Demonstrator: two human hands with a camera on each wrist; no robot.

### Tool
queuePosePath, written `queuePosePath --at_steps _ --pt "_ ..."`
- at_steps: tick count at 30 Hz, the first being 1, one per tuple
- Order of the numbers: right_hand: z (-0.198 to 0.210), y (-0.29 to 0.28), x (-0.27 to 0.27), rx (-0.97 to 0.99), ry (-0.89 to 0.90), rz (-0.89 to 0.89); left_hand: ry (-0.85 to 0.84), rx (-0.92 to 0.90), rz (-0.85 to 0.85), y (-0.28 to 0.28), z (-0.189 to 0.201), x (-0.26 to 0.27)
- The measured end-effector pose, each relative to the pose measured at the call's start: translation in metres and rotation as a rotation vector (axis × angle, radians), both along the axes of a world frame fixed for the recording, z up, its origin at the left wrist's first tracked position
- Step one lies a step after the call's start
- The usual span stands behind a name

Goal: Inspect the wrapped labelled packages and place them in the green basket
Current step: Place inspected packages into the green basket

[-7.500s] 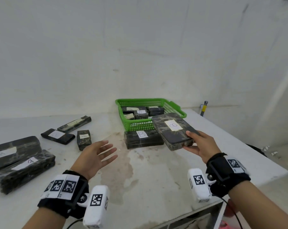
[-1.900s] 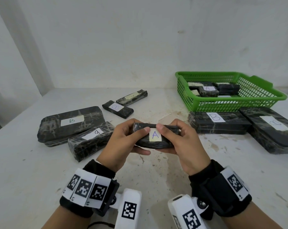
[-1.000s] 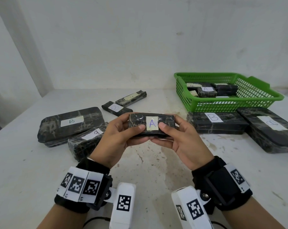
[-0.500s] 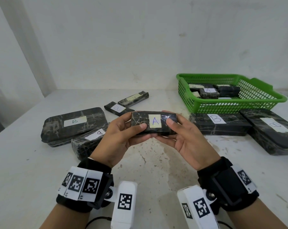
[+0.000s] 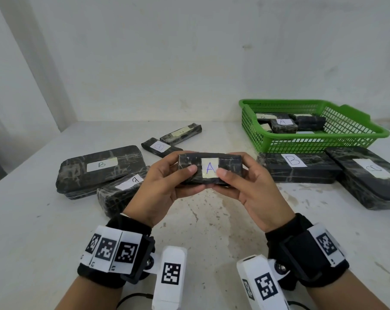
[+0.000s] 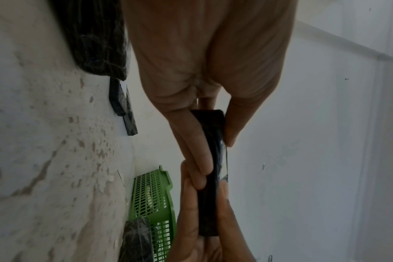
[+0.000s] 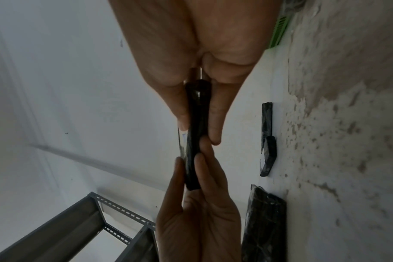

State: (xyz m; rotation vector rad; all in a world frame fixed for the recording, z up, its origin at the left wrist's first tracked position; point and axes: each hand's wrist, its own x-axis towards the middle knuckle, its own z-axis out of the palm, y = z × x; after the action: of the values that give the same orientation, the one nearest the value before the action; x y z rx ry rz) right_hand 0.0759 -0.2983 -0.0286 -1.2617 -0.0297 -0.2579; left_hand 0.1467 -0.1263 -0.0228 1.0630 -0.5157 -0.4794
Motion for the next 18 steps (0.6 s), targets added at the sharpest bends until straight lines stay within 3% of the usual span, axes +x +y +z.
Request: queuePosePath --at_steps 8,12,15,18 --pt "0.001 0.000 -0.001 -0.018 -0.023 0.002 -0.130 0.026 0.011 0.001 -0.008 0.005" --pt "0.003 0.000 0.001 0.066 0.099 -0.014 -0.170 0.085 0.010 0.001 -0.011 0.007" --pt "0.004 -0.004 0.001 0.018 0.196 -0.014 -0.189 0.109 0.020 0.002 -0.010 0.007" --pt "0.002 -0.003 0.001 0.040 0.112 -0.030 -0.124 0.096 0.044 0.001 -0.008 0.008"
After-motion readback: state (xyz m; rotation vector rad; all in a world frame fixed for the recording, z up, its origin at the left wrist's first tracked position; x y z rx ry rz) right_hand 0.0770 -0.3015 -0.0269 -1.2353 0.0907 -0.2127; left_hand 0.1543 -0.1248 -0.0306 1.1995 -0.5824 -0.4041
